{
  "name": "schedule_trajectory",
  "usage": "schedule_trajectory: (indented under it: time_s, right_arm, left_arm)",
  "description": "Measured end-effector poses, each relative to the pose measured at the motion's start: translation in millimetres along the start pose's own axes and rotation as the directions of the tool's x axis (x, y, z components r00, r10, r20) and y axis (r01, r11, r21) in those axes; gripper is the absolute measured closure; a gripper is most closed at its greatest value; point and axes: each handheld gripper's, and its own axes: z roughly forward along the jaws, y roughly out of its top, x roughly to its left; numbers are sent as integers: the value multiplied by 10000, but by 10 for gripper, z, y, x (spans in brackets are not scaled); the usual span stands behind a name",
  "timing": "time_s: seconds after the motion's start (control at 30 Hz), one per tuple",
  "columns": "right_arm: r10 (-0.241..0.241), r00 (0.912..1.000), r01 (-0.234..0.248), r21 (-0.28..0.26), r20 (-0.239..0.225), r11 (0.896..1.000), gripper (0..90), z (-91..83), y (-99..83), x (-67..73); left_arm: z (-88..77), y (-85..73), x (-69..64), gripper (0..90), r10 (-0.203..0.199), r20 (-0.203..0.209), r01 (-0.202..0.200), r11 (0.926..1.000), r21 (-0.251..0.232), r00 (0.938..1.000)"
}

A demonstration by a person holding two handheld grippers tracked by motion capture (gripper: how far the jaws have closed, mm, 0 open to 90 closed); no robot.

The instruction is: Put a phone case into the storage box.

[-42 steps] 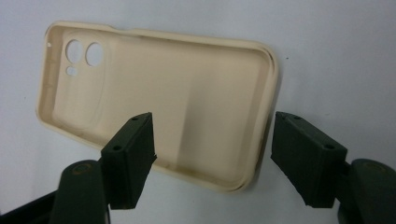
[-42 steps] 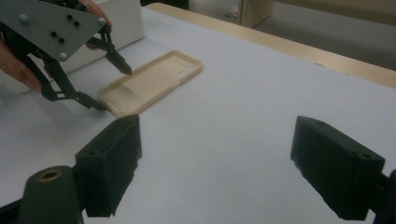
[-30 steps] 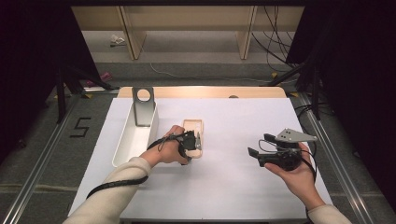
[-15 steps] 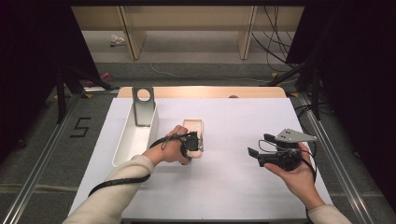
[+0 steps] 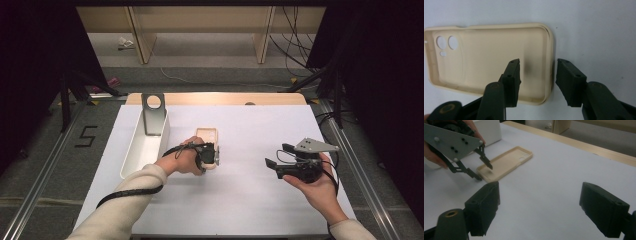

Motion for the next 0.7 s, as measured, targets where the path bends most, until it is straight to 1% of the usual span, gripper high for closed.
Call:
schedule_trajectory:
  time_s: [0.17,0.23,0.27,0.47,0.6,0.7]
  right_arm:
    - [-2,10000,2,-4,2,10000,176,0,-1,-2]
    - [-10,10000,10,-21,2,10000,177,0,0,-1]
    - [-7,10000,7,-20,3,10000,177,0,0,-2]
    - [0,10000,0,-22,-3,10000,177,0,0,-2]
    - [4,10000,-4,-26,-1,10000,177,0,0,-2]
    - [0,10000,0,-24,-5,10000,177,0,-1,-2]
  left_arm:
    - [9,20,9,561,133,55,-134,9998,133,9999]
    - [13,26,10,584,168,58,-168,9998,83,9998]
    - [8,31,15,591,184,103,-186,9997,152,9998]
    - [14,34,18,667,231,372,-239,9995,202,9990]
    - [14,42,20,692,329,458,-341,9991,250,9984]
    - [16,47,17,720,317,567,-333,9990,282,9979]
